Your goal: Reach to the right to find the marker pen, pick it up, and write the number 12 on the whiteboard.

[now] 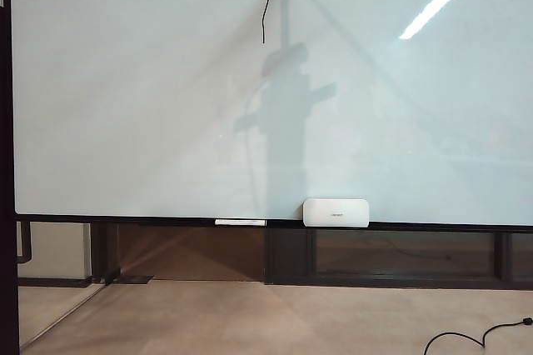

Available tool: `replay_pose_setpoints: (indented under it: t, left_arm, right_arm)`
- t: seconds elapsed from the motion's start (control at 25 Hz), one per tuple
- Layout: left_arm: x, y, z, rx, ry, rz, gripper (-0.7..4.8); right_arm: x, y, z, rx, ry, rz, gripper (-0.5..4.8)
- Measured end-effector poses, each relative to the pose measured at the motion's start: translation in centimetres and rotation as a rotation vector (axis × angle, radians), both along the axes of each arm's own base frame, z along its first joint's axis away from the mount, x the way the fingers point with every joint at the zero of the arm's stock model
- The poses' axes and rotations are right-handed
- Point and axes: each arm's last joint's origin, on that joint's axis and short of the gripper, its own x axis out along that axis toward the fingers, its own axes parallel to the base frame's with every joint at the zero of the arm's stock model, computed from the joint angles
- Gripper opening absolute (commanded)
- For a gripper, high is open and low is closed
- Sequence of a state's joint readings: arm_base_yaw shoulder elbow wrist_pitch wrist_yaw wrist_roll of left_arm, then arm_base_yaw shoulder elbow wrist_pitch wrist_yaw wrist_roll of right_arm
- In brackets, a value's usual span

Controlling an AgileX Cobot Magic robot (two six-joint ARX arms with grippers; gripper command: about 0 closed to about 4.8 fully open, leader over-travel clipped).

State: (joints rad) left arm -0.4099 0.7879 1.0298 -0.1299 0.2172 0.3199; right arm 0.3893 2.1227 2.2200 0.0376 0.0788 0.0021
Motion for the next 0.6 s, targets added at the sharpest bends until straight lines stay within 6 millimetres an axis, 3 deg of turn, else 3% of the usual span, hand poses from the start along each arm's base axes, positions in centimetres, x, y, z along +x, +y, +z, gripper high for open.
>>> replay_pose_setpoints:
  t: [0.6]
  left_arm:
    - [0.01, 0.00, -0.01, 0.001, 0.001, 0.000, -0.05]
  right_arm:
    - [0.85, 0.20, -0.98, 0.007, -0.011, 0.008, -0.02]
